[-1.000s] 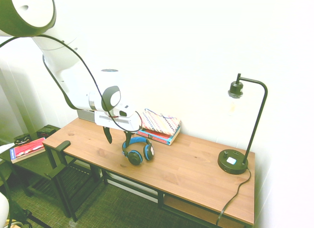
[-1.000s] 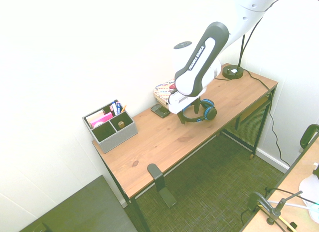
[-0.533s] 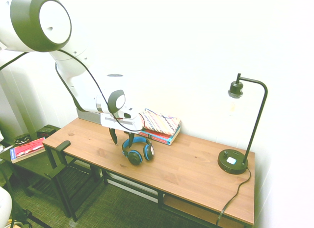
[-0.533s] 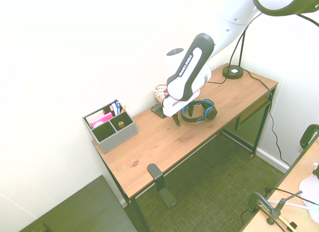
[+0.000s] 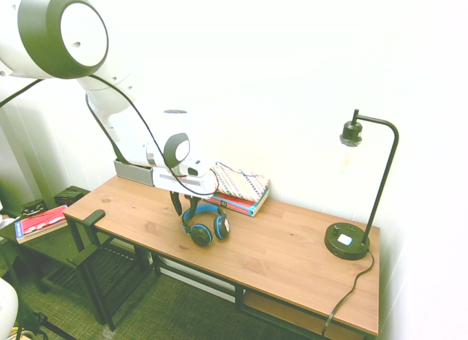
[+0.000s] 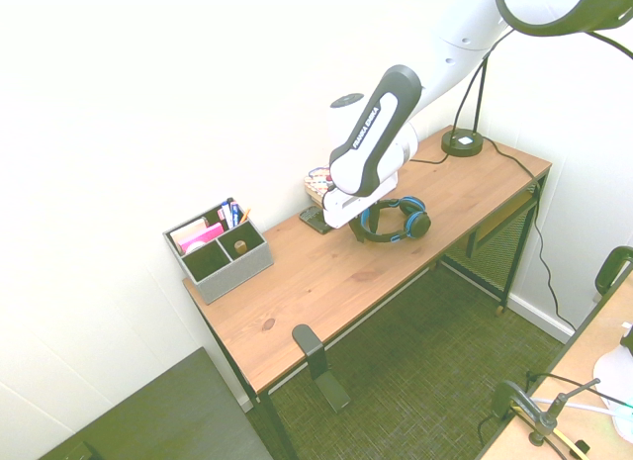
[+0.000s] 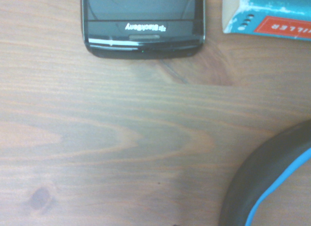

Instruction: Hang the headphone

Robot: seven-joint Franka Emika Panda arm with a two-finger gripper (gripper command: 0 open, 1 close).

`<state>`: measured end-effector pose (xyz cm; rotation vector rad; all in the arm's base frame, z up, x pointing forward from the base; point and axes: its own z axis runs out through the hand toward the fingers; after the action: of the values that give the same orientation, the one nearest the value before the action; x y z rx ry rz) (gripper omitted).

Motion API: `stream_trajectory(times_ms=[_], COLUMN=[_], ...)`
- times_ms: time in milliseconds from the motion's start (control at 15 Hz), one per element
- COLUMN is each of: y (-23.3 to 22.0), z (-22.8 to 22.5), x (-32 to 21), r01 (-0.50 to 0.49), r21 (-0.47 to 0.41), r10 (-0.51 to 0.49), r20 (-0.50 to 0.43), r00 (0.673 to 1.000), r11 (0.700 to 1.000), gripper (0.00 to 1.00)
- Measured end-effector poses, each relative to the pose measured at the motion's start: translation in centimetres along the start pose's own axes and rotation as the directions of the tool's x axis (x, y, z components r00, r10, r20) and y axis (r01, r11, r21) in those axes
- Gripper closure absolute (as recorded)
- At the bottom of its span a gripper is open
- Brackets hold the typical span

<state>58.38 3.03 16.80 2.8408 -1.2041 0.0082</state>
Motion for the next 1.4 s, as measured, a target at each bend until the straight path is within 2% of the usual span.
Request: stream_trajectory(times_ms=[867, 1133, 1400], y=[2.4, 3.6, 3.7], z=[-0.3, -4.8, -11.8], x=[0.3, -1.2, -7.9], r01=[-0.021, -0.031, 0.011], r21=[-0.002, 0.019, -0.033], r10=[0.021, 0.031, -0.008], r20=[0.001, 0.002, 0.085], r00=[1.000, 1.000, 0.996], r11=[1.000, 0.999, 0.999], gripper=[1.00, 1.00, 1.00])
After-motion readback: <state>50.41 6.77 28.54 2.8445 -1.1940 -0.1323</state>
